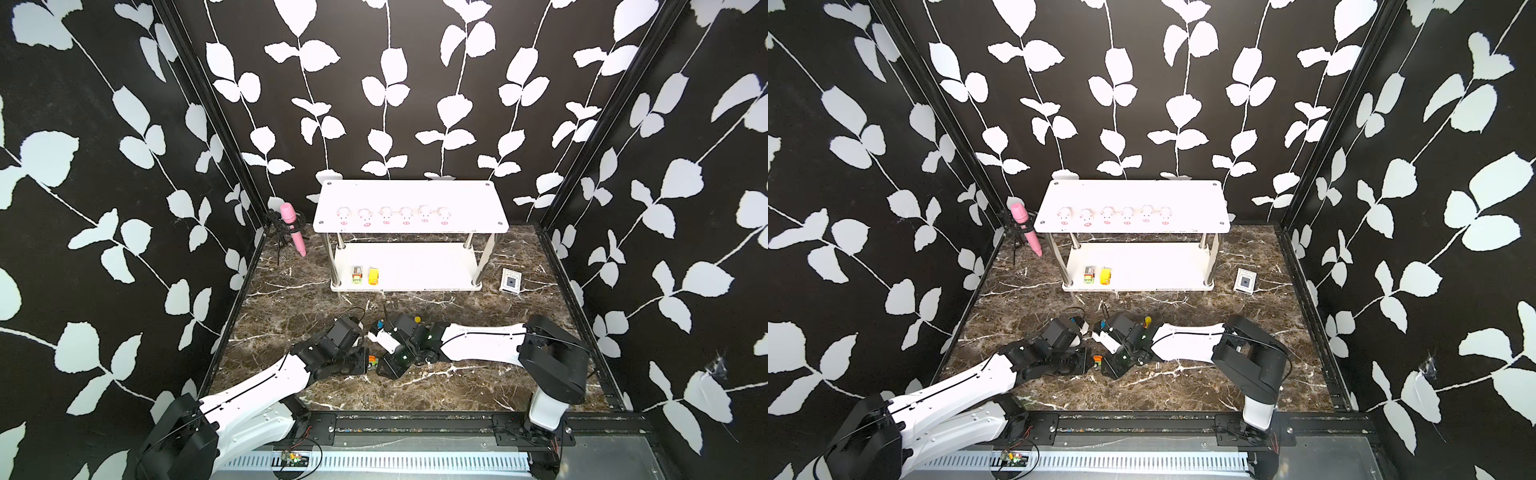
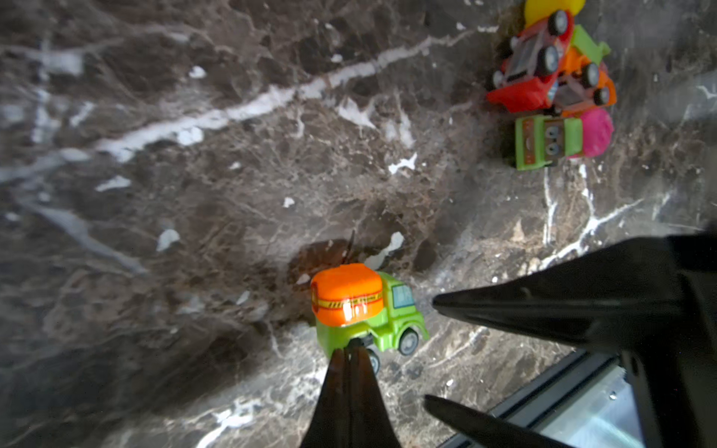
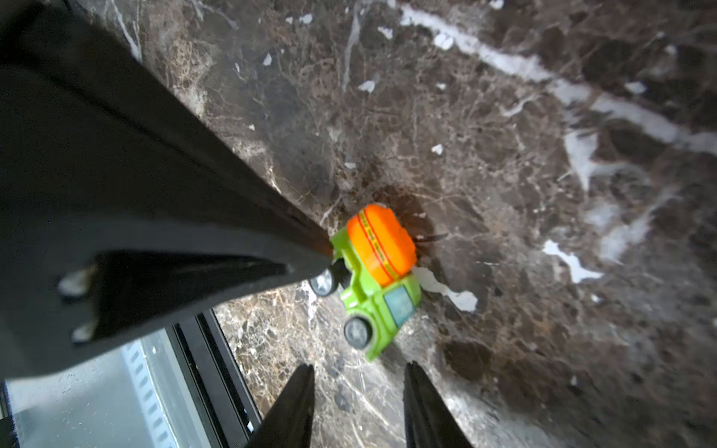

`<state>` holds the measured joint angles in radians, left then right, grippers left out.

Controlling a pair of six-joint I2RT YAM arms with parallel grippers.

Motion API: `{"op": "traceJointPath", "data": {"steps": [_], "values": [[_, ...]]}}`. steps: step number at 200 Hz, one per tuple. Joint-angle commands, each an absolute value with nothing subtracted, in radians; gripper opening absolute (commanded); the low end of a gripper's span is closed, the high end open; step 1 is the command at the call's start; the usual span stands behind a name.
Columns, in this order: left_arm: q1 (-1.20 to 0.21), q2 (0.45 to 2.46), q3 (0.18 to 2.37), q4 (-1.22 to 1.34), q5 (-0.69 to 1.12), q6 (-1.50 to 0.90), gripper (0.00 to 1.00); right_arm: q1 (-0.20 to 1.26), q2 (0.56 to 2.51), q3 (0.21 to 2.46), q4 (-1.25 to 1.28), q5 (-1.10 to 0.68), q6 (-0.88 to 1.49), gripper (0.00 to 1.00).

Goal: Organize plastic toys on shelves
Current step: Adjust the plastic toy at the center of the board.

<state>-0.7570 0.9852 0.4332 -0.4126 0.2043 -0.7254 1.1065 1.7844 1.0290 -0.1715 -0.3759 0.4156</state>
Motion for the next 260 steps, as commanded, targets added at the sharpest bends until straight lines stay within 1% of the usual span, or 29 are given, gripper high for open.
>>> {"op": "traceJointPath", "data": {"steps": [1,49,53,62,75,112,121,139,160,189,205,216,260], "values": [[-0.761,0.985,0.403,-0.405,0.241,-0.736,0.00,1.120,1.812,1.074,-0.178,-0.364,0.414,0.40],[-0.761,0.996,0.388,-0.361,0.214,-0.750,0.01,1.119,1.844,1.097,-0.189,-0.269,0.445,0.37],[-0.762,0.995,0.388,-0.359,0.208,-0.751,0.03,1.120,1.845,1.097,-0.193,-0.258,0.449,0.37],[-0.762,0.987,0.391,-0.367,0.183,-0.755,0.11,1.118,1.844,1.097,-0.200,-0.231,0.453,0.37],[-0.762,0.973,0.394,-0.371,0.159,-0.757,0.15,1.118,1.845,1.099,-0.212,-0.187,0.463,0.36],[-0.761,0.967,0.396,-0.378,0.103,-0.770,0.21,1.109,1.847,1.105,-0.231,-0.090,0.494,0.36],[-0.762,0.976,0.396,-0.377,0.100,-0.770,0.21,1.106,1.847,1.107,-0.233,-0.082,0.499,0.36],[-0.761,0.987,0.398,-0.370,0.103,-0.761,0.25,1.100,1.850,1.109,-0.232,-0.070,0.510,0.36],[-0.762,0.998,0.396,-0.361,0.114,-0.755,0.26,1.096,1.844,1.109,-0.229,-0.067,0.518,0.36],[-0.762,0.998,0.394,-0.385,0.060,-0.760,0.25,1.086,1.834,1.091,-0.229,-0.066,0.528,0.36],[-0.761,0.983,0.391,-0.390,0.029,-0.767,0.29,1.086,1.835,1.085,-0.225,-0.068,0.534,0.36],[-0.761,0.971,0.389,-0.382,0.022,-0.770,0.29,1.085,1.838,1.083,-0.222,-0.080,0.535,0.35],[-0.762,0.985,0.381,-0.371,0.027,-0.769,0.28,1.086,1.825,1.081,-0.223,-0.082,0.533,0.35]]}}
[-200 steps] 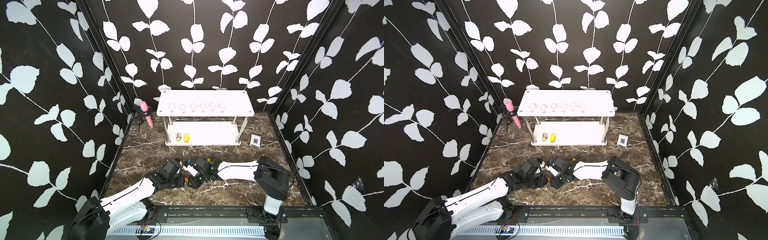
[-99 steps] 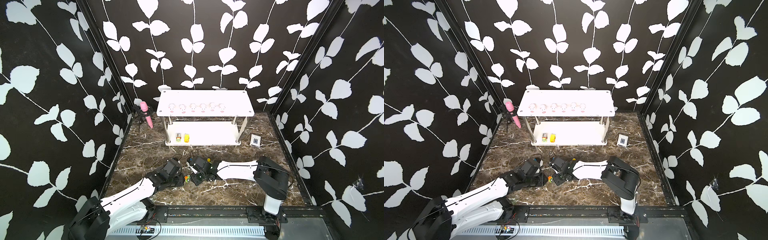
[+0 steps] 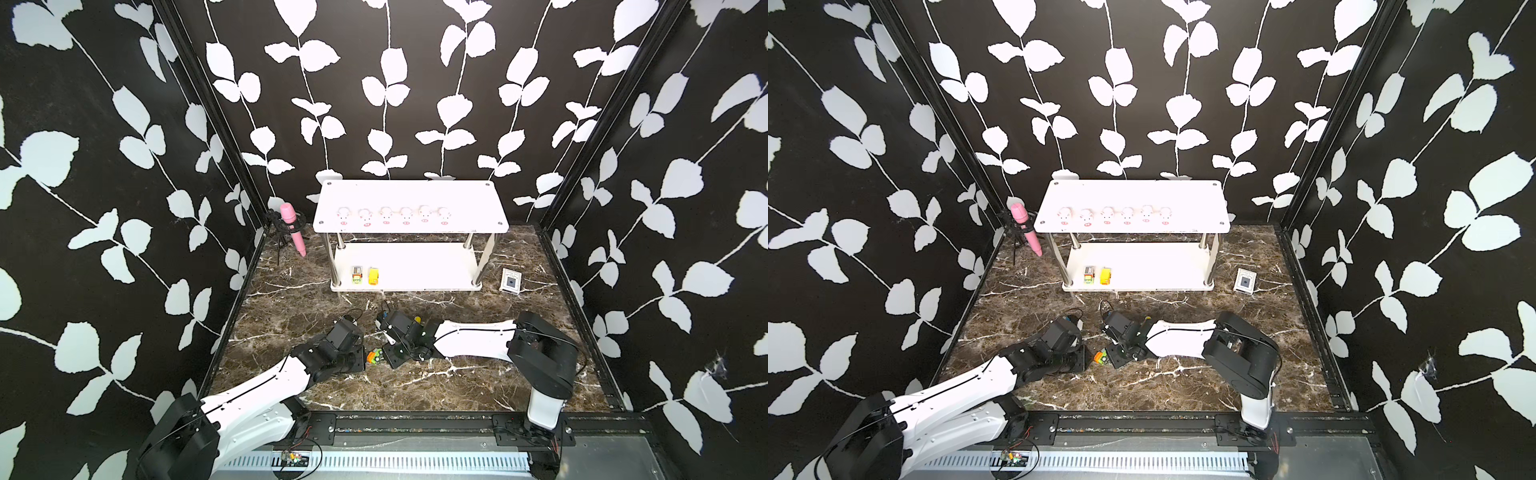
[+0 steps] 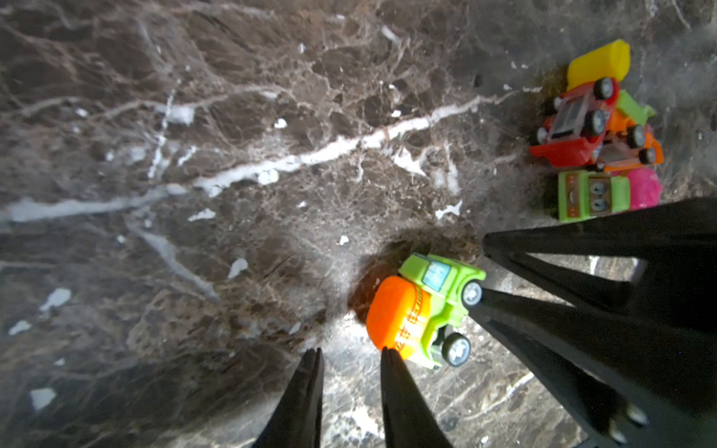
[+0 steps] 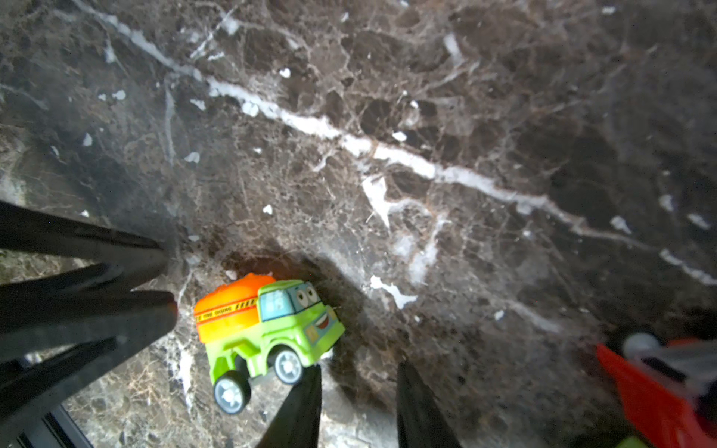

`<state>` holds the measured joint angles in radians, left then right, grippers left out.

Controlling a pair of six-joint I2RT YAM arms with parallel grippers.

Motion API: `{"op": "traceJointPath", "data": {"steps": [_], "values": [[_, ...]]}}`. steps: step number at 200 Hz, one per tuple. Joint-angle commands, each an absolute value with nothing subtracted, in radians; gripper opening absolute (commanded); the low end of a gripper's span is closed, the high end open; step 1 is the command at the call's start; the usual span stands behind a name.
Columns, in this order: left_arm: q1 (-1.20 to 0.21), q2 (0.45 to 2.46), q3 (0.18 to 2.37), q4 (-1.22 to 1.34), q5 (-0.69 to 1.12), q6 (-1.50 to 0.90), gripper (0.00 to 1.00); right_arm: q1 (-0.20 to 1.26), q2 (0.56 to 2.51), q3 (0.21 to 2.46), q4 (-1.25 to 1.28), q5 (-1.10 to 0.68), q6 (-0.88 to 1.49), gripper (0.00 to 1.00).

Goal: Organize plastic toys on shelves
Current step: Adjust the plastic toy at the center of the board.

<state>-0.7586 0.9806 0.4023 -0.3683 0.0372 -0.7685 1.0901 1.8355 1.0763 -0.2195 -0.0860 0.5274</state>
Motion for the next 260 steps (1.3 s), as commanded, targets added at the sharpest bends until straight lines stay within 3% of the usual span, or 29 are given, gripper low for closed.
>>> {"op": "traceJointPath", "data": {"steps": [1,29,81,122,260], "values": [[-0.761,0.987,0.379,-0.370,0.028,-0.768,0.28,1.085,1.825,1.080,-0.223,-0.082,0.533,0.35],[-0.761,1.016,0.373,-0.305,0.121,-0.736,0.27,1.084,1.802,1.061,-0.210,-0.090,0.540,0.35],[-0.762,0.978,0.353,-0.330,0.104,-0.756,0.18,1.060,1.734,1.013,-0.161,-0.181,0.538,0.33],[-0.762,0.988,0.340,-0.324,0.034,-0.792,0.19,1.060,1.742,1.017,-0.114,-0.286,0.540,0.31],[-0.762,1.144,0.362,-0.148,0.098,-0.772,0.21,1.072,1.810,1.061,-0.168,-0.230,0.560,0.29]]}}
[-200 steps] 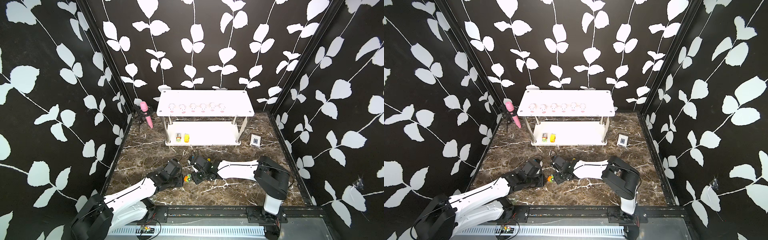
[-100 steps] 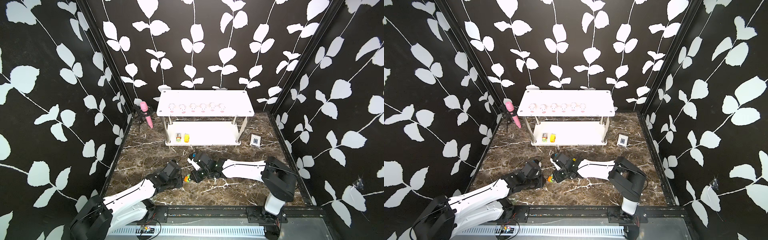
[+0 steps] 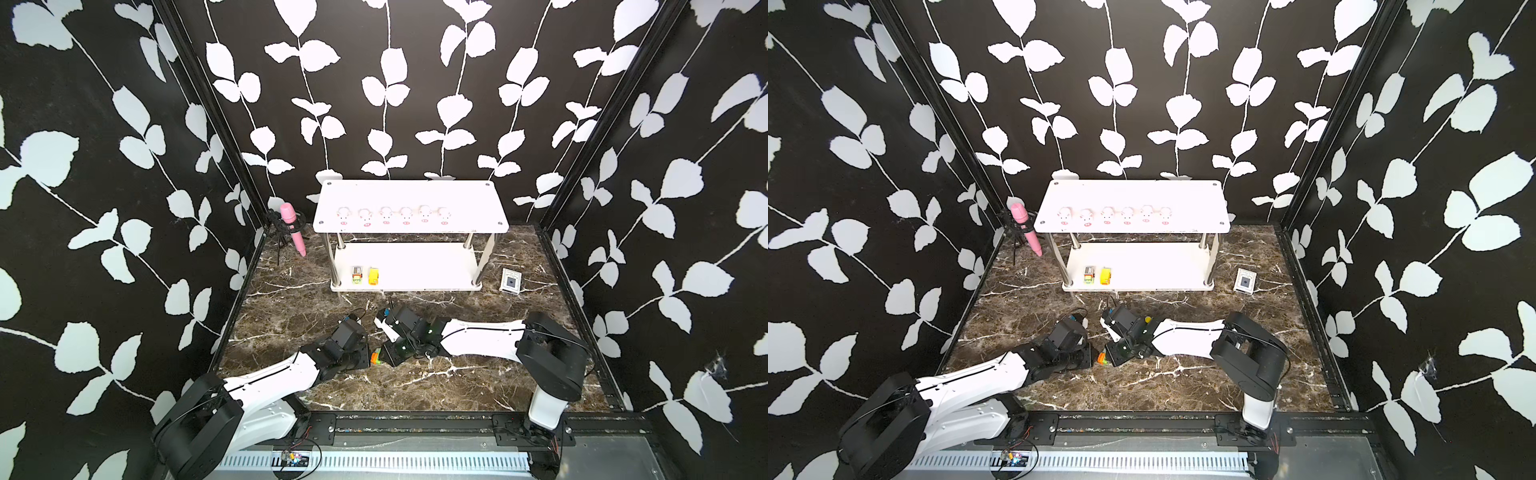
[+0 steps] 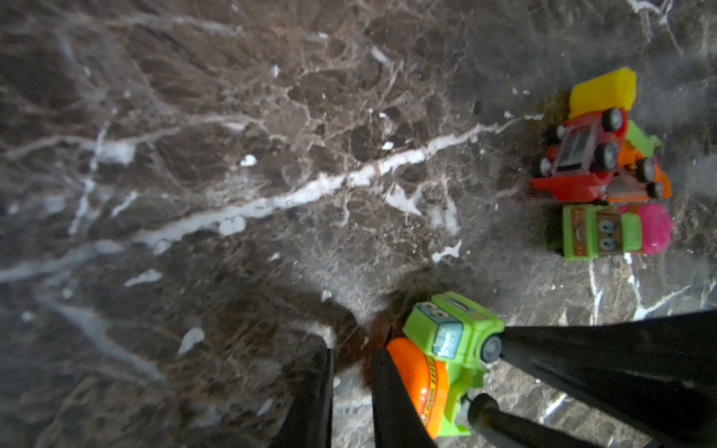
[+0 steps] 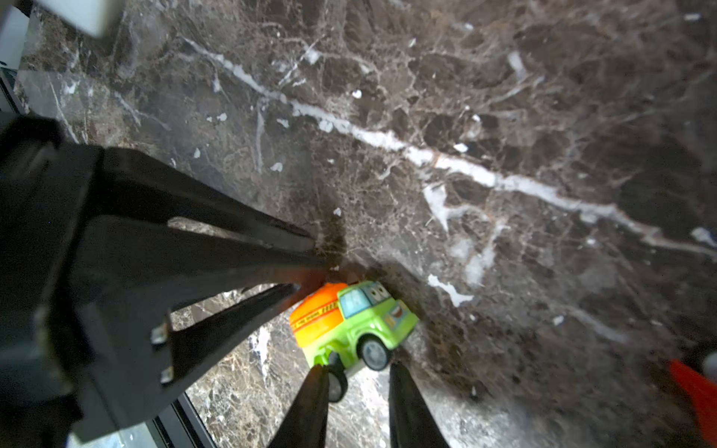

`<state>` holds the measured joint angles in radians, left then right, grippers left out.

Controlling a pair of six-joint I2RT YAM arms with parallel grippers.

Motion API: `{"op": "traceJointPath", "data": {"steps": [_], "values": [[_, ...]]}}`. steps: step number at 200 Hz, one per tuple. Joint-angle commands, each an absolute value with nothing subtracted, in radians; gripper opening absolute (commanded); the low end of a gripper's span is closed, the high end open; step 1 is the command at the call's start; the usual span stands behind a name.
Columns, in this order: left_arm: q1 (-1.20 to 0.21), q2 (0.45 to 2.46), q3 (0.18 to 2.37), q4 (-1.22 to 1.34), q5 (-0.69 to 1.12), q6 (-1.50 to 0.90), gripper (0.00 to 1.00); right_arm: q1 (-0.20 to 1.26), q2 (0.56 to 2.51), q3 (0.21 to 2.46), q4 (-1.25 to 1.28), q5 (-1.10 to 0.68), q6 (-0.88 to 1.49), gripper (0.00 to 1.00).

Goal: Organize plastic toys on shelves
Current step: Adjust the plastic toy at the center of the board.

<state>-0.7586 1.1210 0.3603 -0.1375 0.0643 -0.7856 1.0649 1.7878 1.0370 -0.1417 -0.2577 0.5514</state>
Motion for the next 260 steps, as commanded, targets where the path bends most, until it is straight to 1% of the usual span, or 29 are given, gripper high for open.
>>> {"op": "traceJointPath", "data": {"steps": [1,57,91,108,135,167,204,260], "values": [[-0.762,1.146,0.361,-0.147,0.099,-0.772,0.21,1.073,1.810,1.061,-0.171,-0.228,0.561,0.29],[-0.761,1.160,0.372,-0.070,0.182,-0.764,0.22,1.071,1.757,0.978,-0.174,-0.153,0.585,0.28],[-0.762,1.166,0.379,-0.021,0.239,-0.756,0.29,1.071,1.734,0.933,-0.162,-0.150,0.594,0.26],[-0.762,1.175,0.381,-0.006,0.256,-0.760,0.30,1.071,1.723,0.907,-0.144,-0.151,0.603,0.26],[-0.762,1.162,0.381,-0.013,0.245,-0.770,0.31,1.071,1.703,0.868,-0.129,-0.144,0.612,0.26],[-0.762,1.117,0.383,-0.063,0.212,-0.773,0.38,1.071,1.679,0.822,-0.114,-0.136,0.620,0.25],[-0.761,1.060,0.380,-0.106,0.178,-0.774,0.42,1.071,1.665,0.783,-0.106,-0.120,0.631,0.25],[-0.762,1.076,0.386,-0.103,0.209,-0.762,0.43,1.072,1.660,0.746,-0.095,-0.110,0.646,0.24]]}}
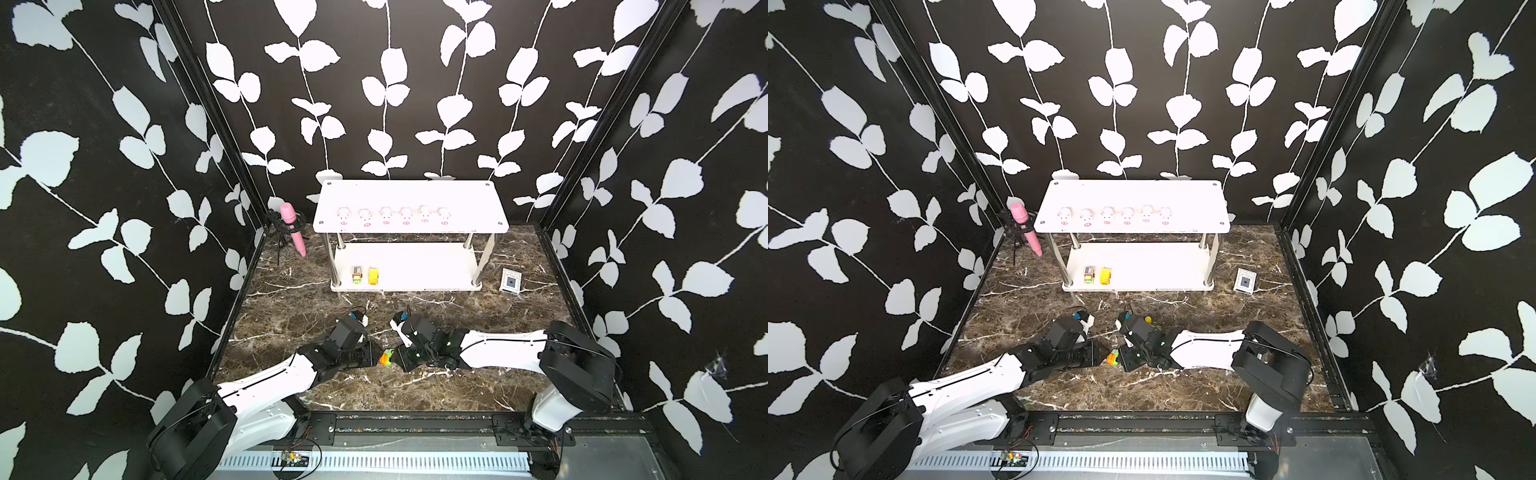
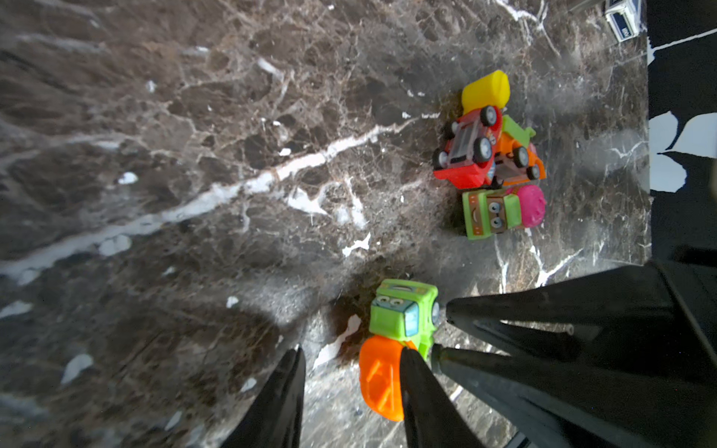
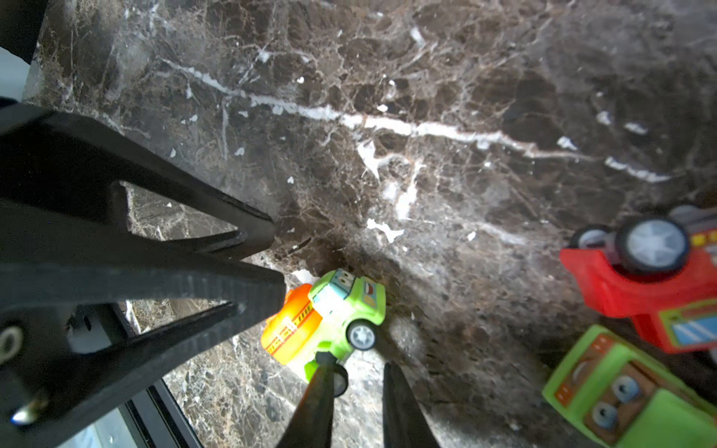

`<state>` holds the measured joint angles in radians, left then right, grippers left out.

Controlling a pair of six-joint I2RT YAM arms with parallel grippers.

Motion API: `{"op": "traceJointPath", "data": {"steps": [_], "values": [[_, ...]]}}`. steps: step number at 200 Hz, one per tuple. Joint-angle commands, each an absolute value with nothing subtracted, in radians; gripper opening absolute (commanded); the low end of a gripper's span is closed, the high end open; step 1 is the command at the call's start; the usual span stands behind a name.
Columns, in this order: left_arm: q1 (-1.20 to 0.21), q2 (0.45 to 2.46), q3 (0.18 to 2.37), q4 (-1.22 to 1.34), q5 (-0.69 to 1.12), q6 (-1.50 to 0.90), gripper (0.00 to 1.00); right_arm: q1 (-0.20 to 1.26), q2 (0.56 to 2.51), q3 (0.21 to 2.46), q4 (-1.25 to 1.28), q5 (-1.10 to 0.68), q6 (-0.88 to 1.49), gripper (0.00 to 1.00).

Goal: Organize plastic toys on shelves
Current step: Adjust the plastic toy at the center of the board.

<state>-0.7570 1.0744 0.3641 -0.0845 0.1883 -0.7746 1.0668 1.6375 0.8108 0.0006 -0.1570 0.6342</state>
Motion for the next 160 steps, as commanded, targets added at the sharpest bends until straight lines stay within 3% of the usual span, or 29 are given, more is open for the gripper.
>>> {"op": "traceJointPath", "data": {"steps": [1,84,160], "values": [[-0.762,1.075,0.386,-0.103,0.209,-0.761,0.43,1.073,1.659,0.746,-0.095,-0.110,0.646,0.24],[-0.761,1.092,0.411,-0.108,0.247,-0.737,0.43,1.074,1.662,0.753,-0.112,-0.094,0.651,0.24],[-0.779,1.079,0.449,-0.225,0.286,-0.684,0.38,1.072,1.609,0.784,-0.149,-0.072,0.631,0.28]]}}
